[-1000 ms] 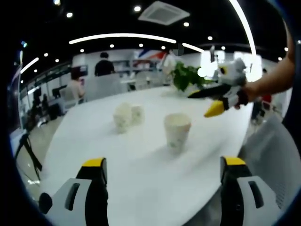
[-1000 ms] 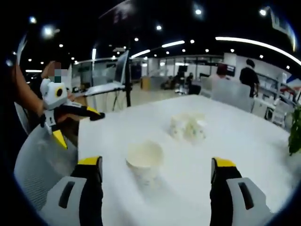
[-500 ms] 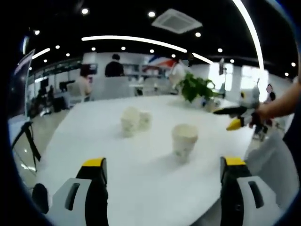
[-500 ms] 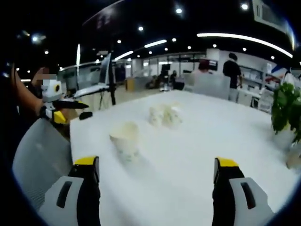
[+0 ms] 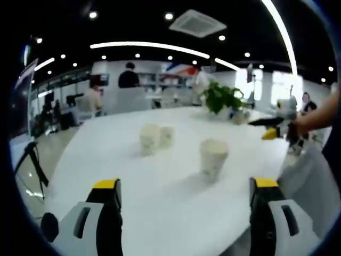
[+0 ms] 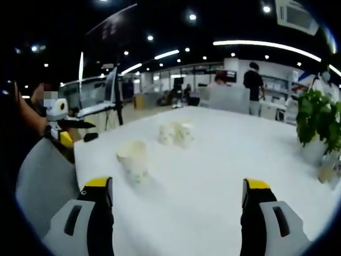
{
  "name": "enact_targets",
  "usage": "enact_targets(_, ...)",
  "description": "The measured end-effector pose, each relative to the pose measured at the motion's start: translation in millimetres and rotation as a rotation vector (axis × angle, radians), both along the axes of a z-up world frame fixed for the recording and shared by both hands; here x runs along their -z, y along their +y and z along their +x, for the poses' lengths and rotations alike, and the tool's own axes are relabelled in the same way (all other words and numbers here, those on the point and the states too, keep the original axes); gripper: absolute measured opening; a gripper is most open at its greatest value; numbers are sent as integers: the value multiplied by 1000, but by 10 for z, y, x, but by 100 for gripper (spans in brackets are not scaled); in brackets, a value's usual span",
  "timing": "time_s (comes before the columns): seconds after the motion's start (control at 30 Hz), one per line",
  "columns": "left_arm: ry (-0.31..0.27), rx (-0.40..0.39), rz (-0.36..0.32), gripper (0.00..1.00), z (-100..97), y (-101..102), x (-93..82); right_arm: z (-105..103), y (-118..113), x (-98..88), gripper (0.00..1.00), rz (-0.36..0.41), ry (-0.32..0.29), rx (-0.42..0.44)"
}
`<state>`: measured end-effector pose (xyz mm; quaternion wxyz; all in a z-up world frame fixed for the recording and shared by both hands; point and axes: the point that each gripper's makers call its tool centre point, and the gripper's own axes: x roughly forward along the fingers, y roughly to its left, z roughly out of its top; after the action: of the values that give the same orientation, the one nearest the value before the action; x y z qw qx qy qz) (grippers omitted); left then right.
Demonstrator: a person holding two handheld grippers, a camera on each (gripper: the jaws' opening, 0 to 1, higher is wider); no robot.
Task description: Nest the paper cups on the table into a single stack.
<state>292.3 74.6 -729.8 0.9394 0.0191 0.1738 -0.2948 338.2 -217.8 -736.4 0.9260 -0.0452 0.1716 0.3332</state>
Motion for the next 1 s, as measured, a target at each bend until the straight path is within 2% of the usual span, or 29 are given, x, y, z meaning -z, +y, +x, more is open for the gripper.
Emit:
enact_targets(0.13, -7, 14, 17, 99, 68, 38, 52, 39, 39, 6, 100, 3, -2, 4)
enact_targets(0.2, 21, 22, 19, 99, 125, 45, 128, 48, 49, 16, 100, 2, 2, 6)
enact_targets(0.37, 41, 25, 24, 99, 319, 56, 256, 49, 98, 50, 100, -10, 13, -5)
enact_targets(0.5, 55, -8, -31, 99, 567, 73, 265, 64, 80, 77, 100, -15, 23, 5)
enact_targets(0.53, 56, -9, -34, 99, 690, 73, 274, 75, 69, 83, 100, -14, 27, 13)
enact_targets(0.67, 51, -13, -30, 98, 968, 79, 305, 100, 43, 98, 100, -13, 34, 29)
enact_targets(0.73, 26, -12, -30, 99, 1201, 63, 300, 110, 39, 99, 100, -9, 38, 37)
enact_targets(0.83, -4, 29, 11, 99, 1473, -12, 326, 136, 25, 105, 100, -4, 42, 52)
enact_targets(0.87, -8, 33, 17, 99, 1507, -19, 330, 143, 22, 107, 100, -4, 41, 55)
enact_targets(1.0, -18, 45, 8, 99, 1813, -114, 323, 162, 13, 136, 100, -10, 51, 61)
